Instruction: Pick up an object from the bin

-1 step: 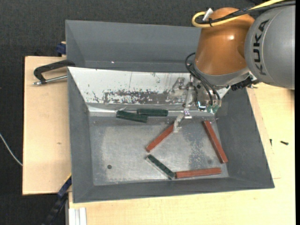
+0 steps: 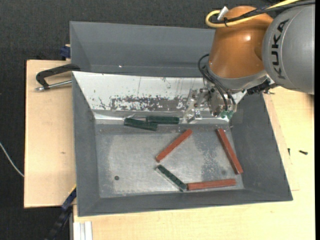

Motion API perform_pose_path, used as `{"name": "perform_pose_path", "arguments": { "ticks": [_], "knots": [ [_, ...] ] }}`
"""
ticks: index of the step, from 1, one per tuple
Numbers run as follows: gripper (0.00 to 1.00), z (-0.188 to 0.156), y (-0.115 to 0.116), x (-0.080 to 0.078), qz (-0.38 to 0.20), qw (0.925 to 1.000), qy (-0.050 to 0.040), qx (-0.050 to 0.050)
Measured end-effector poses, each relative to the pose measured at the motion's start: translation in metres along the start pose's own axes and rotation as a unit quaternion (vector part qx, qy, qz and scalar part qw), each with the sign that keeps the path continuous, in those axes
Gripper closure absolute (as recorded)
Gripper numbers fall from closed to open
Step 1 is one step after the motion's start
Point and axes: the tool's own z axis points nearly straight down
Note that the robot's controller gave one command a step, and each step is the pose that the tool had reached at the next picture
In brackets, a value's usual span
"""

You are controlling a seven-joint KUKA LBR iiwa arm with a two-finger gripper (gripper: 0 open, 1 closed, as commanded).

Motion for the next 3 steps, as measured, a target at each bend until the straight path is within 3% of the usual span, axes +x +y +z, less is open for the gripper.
{"name": "perform_pose_path", "arguments": {
  "ticks": [1, 2, 3],
  "knots": [
    [1.00, 0.000, 0.000, 0.000, 0.000, 1.0000, 0.0000, 0.000],
    [1.00, 0.051, 0.008, -0.003, 0.026, 0.9997, -0.0030, 0.000],
    [0.00, 0.081, 0.015, 0.002, 0.017, 0.9999, -0.0018, 0.000]
  ]
}}
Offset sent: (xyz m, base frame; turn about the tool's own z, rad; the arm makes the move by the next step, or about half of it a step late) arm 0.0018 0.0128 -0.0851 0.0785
